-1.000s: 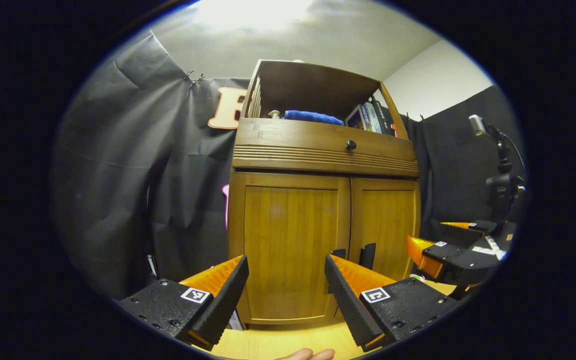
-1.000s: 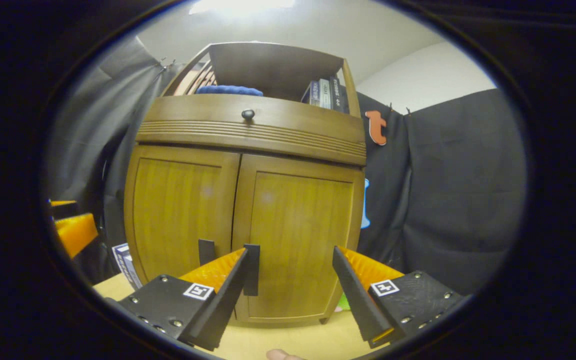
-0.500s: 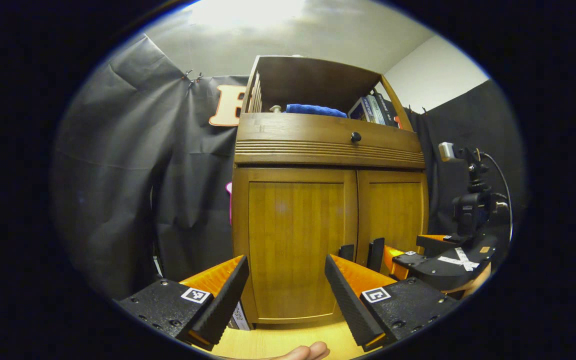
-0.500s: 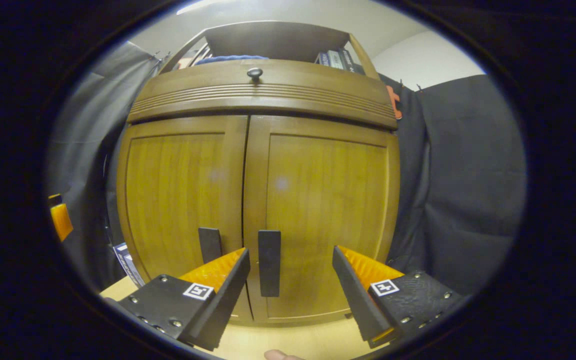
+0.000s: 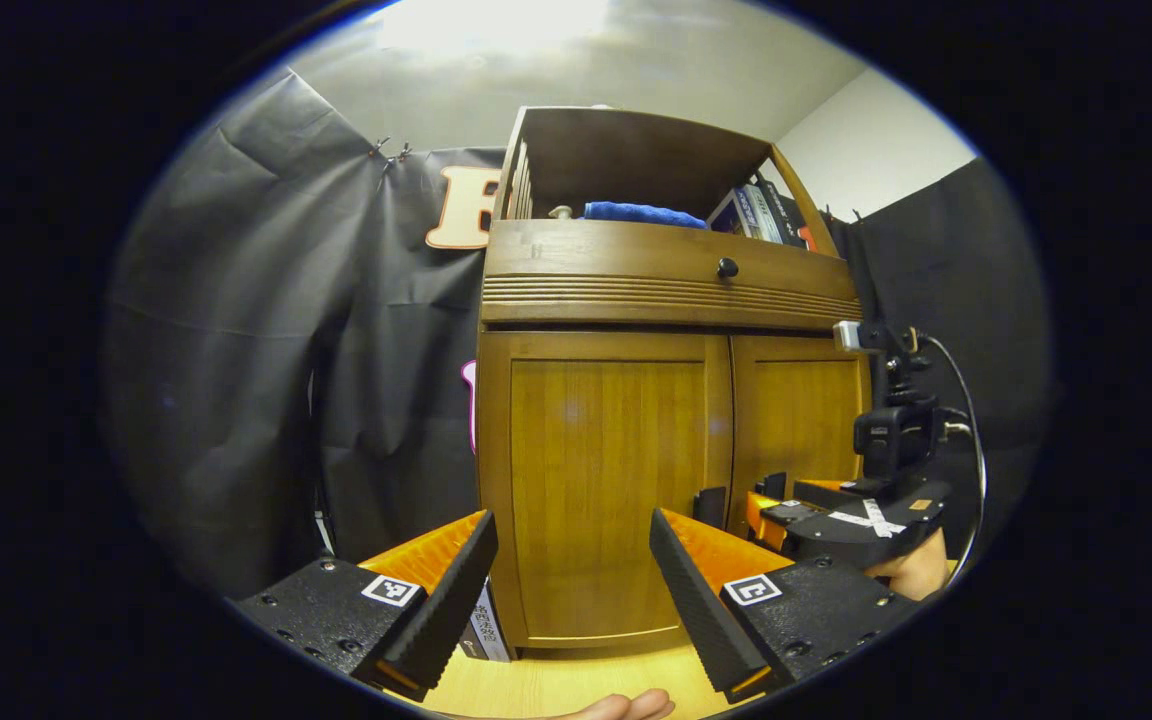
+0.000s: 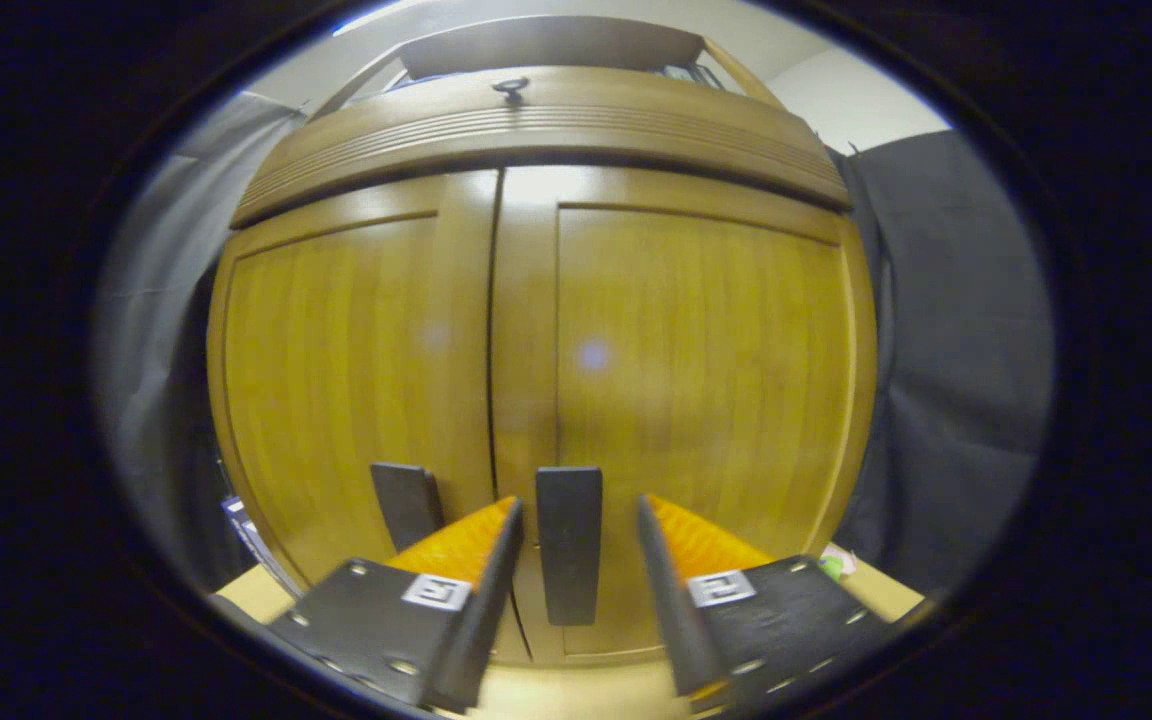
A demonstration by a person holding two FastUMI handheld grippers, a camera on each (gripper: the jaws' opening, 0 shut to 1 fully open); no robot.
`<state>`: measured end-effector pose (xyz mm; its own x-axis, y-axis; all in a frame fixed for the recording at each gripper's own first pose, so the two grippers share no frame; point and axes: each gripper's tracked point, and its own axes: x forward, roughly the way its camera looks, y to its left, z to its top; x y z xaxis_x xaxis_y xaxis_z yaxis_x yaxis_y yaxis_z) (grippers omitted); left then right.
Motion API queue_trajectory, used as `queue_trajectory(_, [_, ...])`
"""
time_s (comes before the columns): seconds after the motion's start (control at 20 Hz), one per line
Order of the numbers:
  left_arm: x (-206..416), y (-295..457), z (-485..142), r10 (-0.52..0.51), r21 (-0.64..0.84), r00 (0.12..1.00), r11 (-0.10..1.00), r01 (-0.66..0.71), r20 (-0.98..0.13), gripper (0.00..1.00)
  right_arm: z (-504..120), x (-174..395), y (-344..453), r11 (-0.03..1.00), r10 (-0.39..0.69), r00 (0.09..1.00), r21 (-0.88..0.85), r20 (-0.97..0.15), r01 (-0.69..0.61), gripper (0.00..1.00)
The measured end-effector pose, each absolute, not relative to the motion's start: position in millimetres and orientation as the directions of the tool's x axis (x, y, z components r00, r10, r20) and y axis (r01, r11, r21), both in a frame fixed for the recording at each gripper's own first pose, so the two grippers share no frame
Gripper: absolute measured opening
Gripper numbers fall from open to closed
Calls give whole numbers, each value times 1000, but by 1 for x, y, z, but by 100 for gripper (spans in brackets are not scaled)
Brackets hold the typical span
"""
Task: Open the right door of the double-door shoe cabinet with the right hand, and open the left door with the left hand.
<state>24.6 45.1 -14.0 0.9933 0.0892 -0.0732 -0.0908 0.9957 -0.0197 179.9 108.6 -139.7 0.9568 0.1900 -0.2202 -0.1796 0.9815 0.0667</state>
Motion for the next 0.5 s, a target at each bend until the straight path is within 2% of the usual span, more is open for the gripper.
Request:
queue_trajectory(0.1, [24,46,-16,92,-18,993,995,-93,-74,92,-149,180,110,972,235,940,77,-247,-222,31])
queue_trajectory(0.15, [24,46,-16,88,-19,993,996,-90,-76,92,-144,181,109,968,248,942,104,-225,-230,33])
queue_trajectory(0.2, [24,45,-16,84,-23,993,996,-86,-78,92,-148,179,111,965,258,933,112,-253,-236,29])
queue_trajectory(0.3, [26,48,-16,85,-28,993,996,-87,-78,94,-147,178,111,963,268,929,106,-256,-248,28])
queue_trajectory(0.35, [26,50,-15,90,-25,993,995,-92,-78,91,-145,175,110,963,269,929,103,-254,-250,28])
queue_trajectory(0.4, [24,51,-16,91,-23,993,995,-93,-79,95,-144,171,108,962,271,928,101,-255,-254,28])
queue_trajectory(0.5, [23,51,-16,89,-24,993,996,-91,-77,92,-143,163,105,959,281,926,120,-252,-258,28])
